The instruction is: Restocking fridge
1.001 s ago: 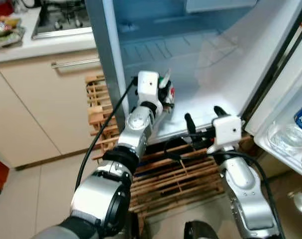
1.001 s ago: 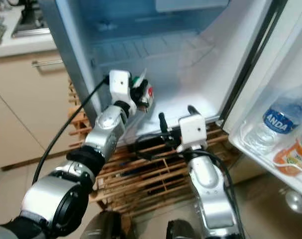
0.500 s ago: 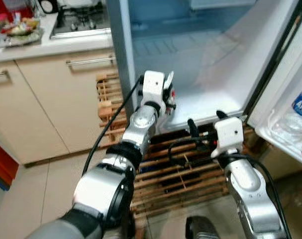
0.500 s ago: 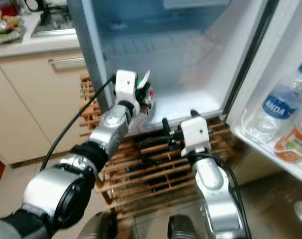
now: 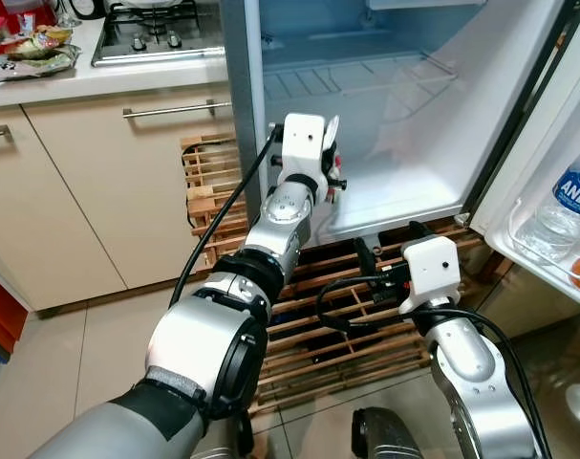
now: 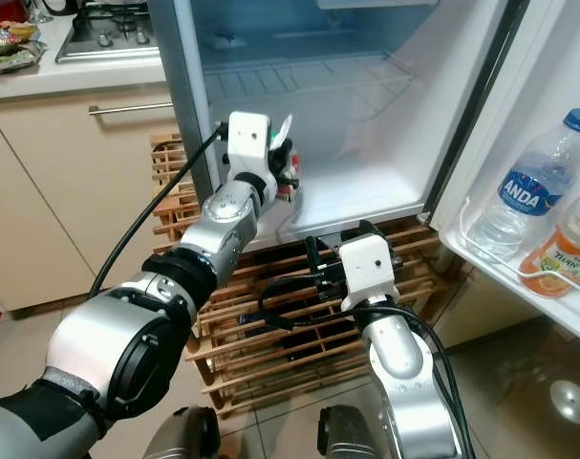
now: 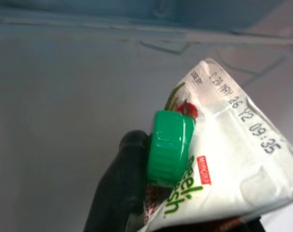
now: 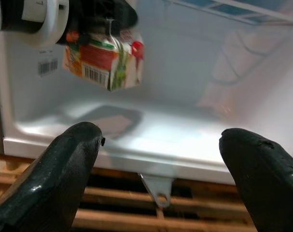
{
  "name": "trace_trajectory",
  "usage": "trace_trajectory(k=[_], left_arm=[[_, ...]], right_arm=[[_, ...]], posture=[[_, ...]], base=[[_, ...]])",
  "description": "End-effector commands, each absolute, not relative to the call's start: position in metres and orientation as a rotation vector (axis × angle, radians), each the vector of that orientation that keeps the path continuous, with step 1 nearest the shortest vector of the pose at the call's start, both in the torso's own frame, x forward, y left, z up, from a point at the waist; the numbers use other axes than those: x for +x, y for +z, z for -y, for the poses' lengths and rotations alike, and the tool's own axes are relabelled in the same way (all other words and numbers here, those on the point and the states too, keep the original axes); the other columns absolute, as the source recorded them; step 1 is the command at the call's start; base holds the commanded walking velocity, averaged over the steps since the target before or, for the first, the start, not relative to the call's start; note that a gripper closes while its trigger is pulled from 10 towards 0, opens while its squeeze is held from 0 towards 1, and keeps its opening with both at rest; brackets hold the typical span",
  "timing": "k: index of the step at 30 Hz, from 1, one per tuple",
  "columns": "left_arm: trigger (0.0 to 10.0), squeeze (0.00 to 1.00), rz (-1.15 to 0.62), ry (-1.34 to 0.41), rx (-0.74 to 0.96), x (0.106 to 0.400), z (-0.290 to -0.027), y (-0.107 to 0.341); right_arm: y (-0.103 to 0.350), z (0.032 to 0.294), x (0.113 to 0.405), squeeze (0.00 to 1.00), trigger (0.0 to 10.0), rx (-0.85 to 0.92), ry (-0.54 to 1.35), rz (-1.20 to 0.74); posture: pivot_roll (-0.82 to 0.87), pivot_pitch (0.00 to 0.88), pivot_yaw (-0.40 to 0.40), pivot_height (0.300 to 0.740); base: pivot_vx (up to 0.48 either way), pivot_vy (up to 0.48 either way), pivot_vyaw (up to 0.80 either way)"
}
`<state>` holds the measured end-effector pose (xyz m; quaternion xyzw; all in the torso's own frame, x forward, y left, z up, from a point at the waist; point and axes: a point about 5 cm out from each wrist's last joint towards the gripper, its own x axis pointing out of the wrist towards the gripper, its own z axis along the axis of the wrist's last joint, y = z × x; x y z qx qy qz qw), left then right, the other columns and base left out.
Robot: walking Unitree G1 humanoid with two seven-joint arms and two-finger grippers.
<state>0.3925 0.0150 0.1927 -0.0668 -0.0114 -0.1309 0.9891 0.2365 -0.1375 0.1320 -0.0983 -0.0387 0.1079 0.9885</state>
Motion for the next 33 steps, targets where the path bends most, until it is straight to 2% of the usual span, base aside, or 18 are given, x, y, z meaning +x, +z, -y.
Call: trace_trajectory(k=[1, 10, 14, 17, 18, 19, 20, 24, 29, 33], left_arm=[[10.0, 0.0, -0.024, -0.324, -0.264, 0.375, 0.037, 0.2], [10.0, 0.0, -0.077, -0.318, -0.328, 0.364, 0.056, 0.195], [10.0, 0.0, 0.006, -0.242, -0.088, 0.366, 0.049, 0.195], [10.0, 0.03, 0.032, -0.201, -0.045, 0.368, 0.045, 0.198], [10.0, 0.32, 0.044, -0.185, -0.04, 0.37, 0.042, 0.201], [10.0, 0.69, 0.058, -0.161, -0.038, 0.372, 0.039, 0.205], [10.0, 1.0, 0.08, -0.118, -0.032, 0.375, 0.034, 0.211], [10.0, 1.0, 0.101, -0.078, -0.017, 0.377, 0.029, 0.214], [10.0, 1.0, 0.105, 0.041, 0.017, 0.386, 0.005, 0.212], [10.0, 1.0, 0.131, 0.067, 0.048, 0.387, 0.001, 0.214]], right_arm=[[0.134, 0.143, 0.226, 0.0, 10.0, -0.208, 0.186, 0.06], [0.135, 0.151, 0.197, 0.0, 10.0, -0.227, 0.154, 0.006], [0.14, 0.156, 0.17, 0.0, 10.0, -0.236, 0.124, -0.047], [0.141, 0.156, 0.163, 0.0, 10.0, -0.238, 0.119, -0.059], [0.142, 0.156, 0.16, 0.0, 10.0, -0.239, 0.116, -0.066], [0.143, 0.157, 0.157, 0.0, 10.0, -0.239, 0.112, -0.074], [0.144, 0.157, 0.152, 0.0, 10.0, -0.239, 0.108, -0.087], [0.145, 0.157, 0.149, 0.0, 10.0, -0.239, 0.105, -0.098], [0.144, 0.158, 0.147, 0.0, 10.0, -0.238, 0.104, -0.119], [0.143, 0.158, 0.148, 0.0, 10.0, -0.238, 0.106, -0.125]], posture=[[-0.41, 0.06, 0.054, 0.661], [-0.53, 0.14, 0.032, 0.661], [-0.59, 0.199, -0.001, 0.661], [-0.6, 0.212, -0.008, 0.661], [-0.6, 0.218, -0.01, 0.661], [-0.61, 0.227, -0.013, 0.661], [-0.62, 0.234, -0.014, 0.661], [-0.62, 0.24, -0.017, 0.661], [-0.6, 0.245, -0.021, 0.661], [-0.59, 0.242, -0.024, 0.661]], base=[[0.0, 0.0, 0.0], [0.0, 0.0, 0.0], [0.0, 0.0, 0.0], [0.0, 0.0, 0.0], [0.0, 0.0, 0.0], [0.0, 0.0, 0.0], [0.0, 0.0, 0.0], [0.0, 0.0, 0.0], [0.0, 0.0, 0.0], [0.0, 0.0, 0.0]])
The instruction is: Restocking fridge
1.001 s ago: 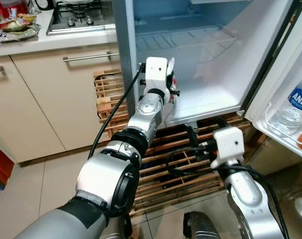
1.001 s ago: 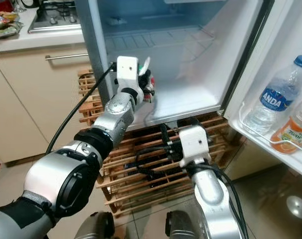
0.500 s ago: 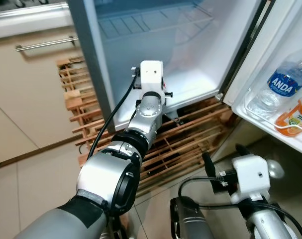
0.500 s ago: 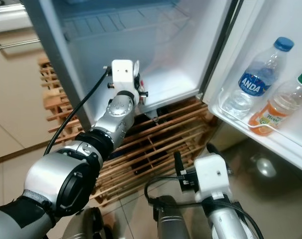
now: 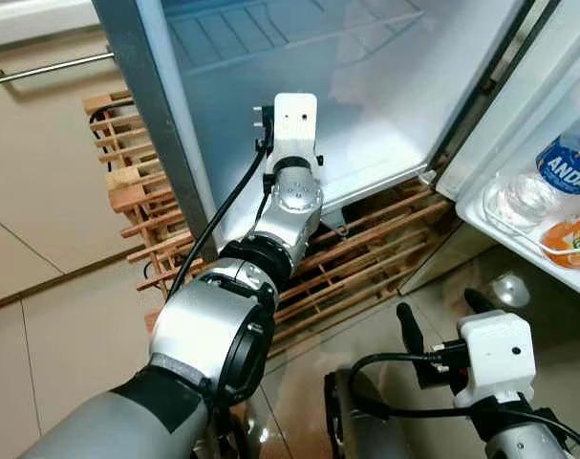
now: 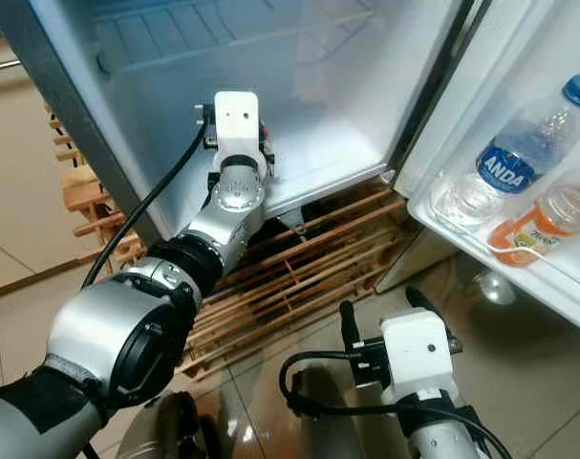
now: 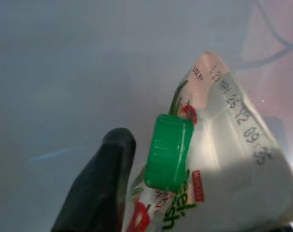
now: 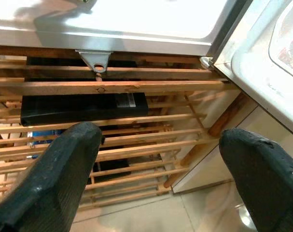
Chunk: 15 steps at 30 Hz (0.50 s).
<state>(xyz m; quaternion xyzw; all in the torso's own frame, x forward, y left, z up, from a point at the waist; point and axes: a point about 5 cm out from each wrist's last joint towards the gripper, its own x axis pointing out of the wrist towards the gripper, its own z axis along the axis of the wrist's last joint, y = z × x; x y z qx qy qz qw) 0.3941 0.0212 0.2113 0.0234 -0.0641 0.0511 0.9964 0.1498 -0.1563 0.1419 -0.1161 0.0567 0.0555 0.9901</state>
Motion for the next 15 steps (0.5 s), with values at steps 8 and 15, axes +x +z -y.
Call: trace_trajectory(k=[8, 15], left_arm=[[10.0, 1.0, 0.245, 0.083, -0.008, 0.382, 0.017, 0.243], [10.0, 1.0, 0.297, 0.071, -0.08, 0.376, 0.025, 0.248]], right_arm=[[0.14, 0.158, 0.157, 0.0, 10.0, -0.24, 0.121, -0.118], [0.137, 0.155, 0.166, 0.0, 10.0, -0.235, 0.135, -0.11]], posture=[[-0.54, 0.23, -0.024, 0.661], [-0.49, 0.219, -0.027, 0.661]], base=[[0.0, 0.0, 0.0], [0.0, 0.0, 0.0]])
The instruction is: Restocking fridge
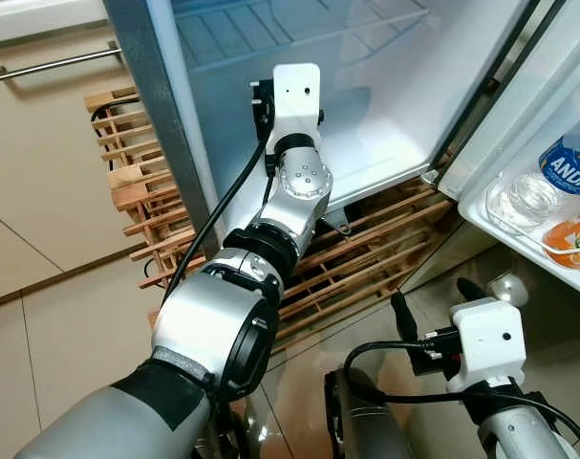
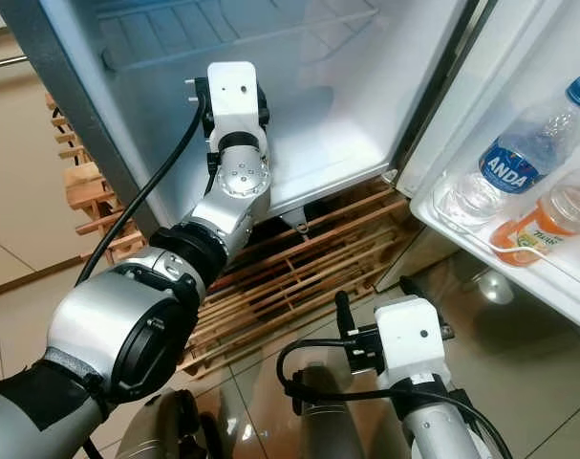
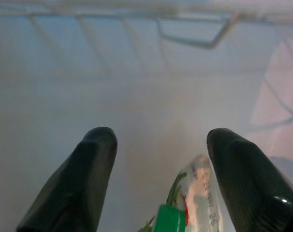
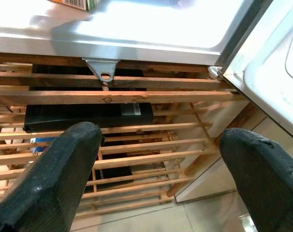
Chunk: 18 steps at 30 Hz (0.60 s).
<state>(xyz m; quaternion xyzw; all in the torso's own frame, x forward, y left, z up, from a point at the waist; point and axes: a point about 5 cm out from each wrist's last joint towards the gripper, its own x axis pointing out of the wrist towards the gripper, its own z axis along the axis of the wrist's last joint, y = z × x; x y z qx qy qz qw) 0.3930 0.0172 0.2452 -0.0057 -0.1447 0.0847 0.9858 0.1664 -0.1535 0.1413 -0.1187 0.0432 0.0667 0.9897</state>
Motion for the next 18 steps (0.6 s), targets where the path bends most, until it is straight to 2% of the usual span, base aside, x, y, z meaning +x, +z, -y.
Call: trace_trajectory(k=[1, 9, 10, 14, 17, 18], left_arm=[[10.0, 1.0, 0.307, 0.069, -0.089, 0.375, 0.025, 0.25], [10.0, 1.0, 0.314, -0.056, -0.094, 0.369, 0.039, 0.248], [10.0, 0.0, 0.25, -0.204, -0.104, 0.362, 0.052, 0.233], [10.0, 0.0, 0.279, -0.301, -0.081, 0.353, 0.055, 0.225], [10.0, 0.0, 0.424, -0.359, -0.052, 0.343, 0.04, 0.235], [10.0, 0.0, 0.424, -0.359, -0.052, 0.343, 0.04, 0.235]], right_arm=[[0.137, 0.153, 0.168, 0.0, 10.0, -0.232, 0.142, -0.104], [0.138, 0.152, 0.182, 0.0, 10.0, -0.216, 0.135, -0.07], [0.136, 0.153, 0.191, 0.0, 10.0, -0.196, 0.122, -0.063], [0.137, 0.156, 0.205, 0.0, 10.0, -0.162, 0.089, -0.045], [0.14, 0.163, 0.223, 0.0, 10.0, -0.156, 0.04, -0.011], [0.14, 0.163, 0.223, 0.0, 10.0, -0.156, 0.04, -0.011]], posture=[[-0.48, 0.213, -0.025, 0.661], [-0.41, 0.19, -0.017, 0.661], [-0.38, 0.171, -0.015, 0.661], [-0.35, 0.152, -0.015, 0.661], [-0.31, 0.104, -0.004, 0.661], [-0.31, 0.104, -0.004, 0.661]], base=[[0.0, 0.0, 0.0], [0.0, 0.0, 0.0], [0.0, 0.0, 0.0], [0.0, 0.0, 0.0], [0.0, 0.0, 0.0], [0.0, 0.0, 0.0]])
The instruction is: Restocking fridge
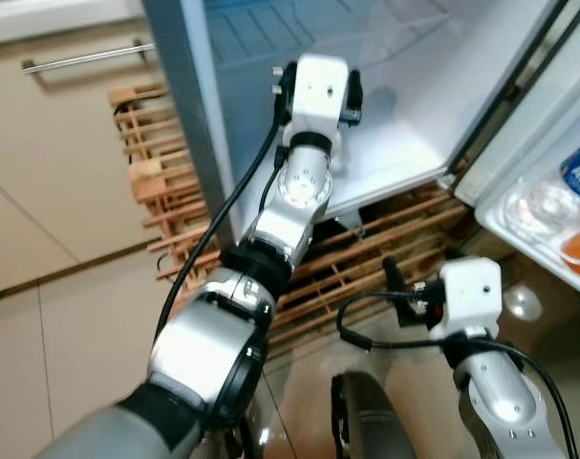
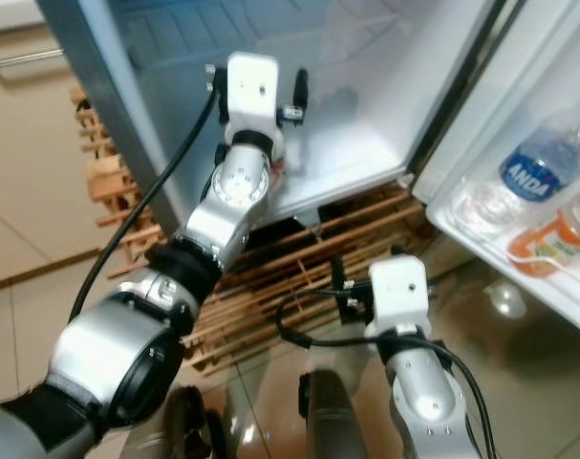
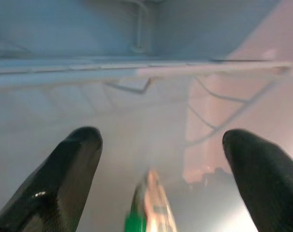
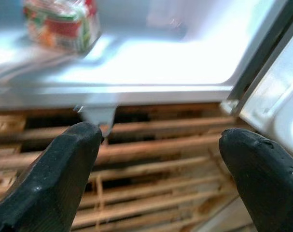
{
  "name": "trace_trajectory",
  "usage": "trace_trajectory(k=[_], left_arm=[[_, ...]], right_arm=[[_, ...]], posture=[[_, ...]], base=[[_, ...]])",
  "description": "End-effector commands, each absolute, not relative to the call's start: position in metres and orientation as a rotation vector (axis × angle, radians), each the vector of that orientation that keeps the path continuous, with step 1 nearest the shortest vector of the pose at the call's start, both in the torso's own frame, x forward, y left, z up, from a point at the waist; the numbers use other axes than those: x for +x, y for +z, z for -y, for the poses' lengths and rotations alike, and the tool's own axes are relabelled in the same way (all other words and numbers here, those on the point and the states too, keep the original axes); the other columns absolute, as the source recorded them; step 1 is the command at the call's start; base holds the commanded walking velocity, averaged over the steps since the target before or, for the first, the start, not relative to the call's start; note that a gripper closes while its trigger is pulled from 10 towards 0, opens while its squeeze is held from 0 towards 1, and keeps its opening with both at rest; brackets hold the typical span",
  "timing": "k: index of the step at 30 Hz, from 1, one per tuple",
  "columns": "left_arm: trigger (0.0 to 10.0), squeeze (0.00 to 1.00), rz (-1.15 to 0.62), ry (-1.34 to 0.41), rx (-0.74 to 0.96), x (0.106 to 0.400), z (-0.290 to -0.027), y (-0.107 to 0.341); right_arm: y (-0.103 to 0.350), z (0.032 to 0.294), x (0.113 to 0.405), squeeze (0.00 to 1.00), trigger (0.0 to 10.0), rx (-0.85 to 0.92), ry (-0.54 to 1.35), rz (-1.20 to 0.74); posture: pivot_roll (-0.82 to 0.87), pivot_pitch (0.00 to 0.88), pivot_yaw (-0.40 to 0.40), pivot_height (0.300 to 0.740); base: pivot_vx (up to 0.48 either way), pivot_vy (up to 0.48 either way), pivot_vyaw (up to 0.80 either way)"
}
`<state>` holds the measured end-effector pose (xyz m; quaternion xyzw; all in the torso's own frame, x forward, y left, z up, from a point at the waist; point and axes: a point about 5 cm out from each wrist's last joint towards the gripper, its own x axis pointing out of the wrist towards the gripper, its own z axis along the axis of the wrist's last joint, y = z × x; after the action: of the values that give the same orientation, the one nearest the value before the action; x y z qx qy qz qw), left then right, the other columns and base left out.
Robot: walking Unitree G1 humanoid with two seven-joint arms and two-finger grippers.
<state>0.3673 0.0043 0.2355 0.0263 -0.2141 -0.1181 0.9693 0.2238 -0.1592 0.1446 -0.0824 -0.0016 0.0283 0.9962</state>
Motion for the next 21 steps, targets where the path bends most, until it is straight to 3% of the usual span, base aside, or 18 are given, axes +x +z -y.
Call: trace_trajectory(k=[1, 5, 6, 12, 17, 21], left_arm=[[10.0, 0.0, 0.456, -0.374, -0.043, 0.34, 0.038, 0.237], [10.0, 0.0, 0.589, -0.555, -0.027, 0.309, 0.036, 0.249], [10.0, 0.0, 0.611, -0.673, -0.032, 0.295, 0.035, 0.247], [10.0, 0.0, 0.518, -0.829, 0.007, 0.279, 0.013, 0.221], [10.0, 0.0, 0.482, -0.843, 0.08, 0.271, -0.006, 0.211], [10.0, 0.0, 0.41, -0.724, 0.073, 0.269, -0.059, 0.204]], right_arm=[[0.14, 0.165, 0.226, 0.0, 10.0, -0.157, 0.031, -0.007], [0.139, 0.172, 0.237, 0.0, 10.0, -0.149, -0.017, 0.006], [0.14, 0.175, 0.243, 0.0, 10.0, -0.137, -0.039, 0.015], [0.141, 0.181, 0.256, 0.0, 10.0, -0.137, -0.071, 0.033], [0.137, 0.184, 0.259, 0.0, 10.0, -0.133, -0.093, 0.028], [0.133, 0.189, 0.267, 0.0, 10.0, -0.12, -0.12, 0.03]], posture=[[-0.3, 0.098, -0.002, 0.661], [-0.26, 0.054, 0.006, 0.661], [-0.25, 0.035, 0.014, 0.661], [-0.21, 0.001, 0.002, 0.661], [-0.18, 0.0, -0.007, 0.661], [-0.15, 0.0, -0.005, 0.661]], base=[[0.0, 0.0, 0.0], [0.0, 0.0, 0.0], [0.0, 0.0, 0.0], [0.0, 0.0, 0.0], [0.0, 0.0, 0.0], [0.0, 0.0, 0.0]])
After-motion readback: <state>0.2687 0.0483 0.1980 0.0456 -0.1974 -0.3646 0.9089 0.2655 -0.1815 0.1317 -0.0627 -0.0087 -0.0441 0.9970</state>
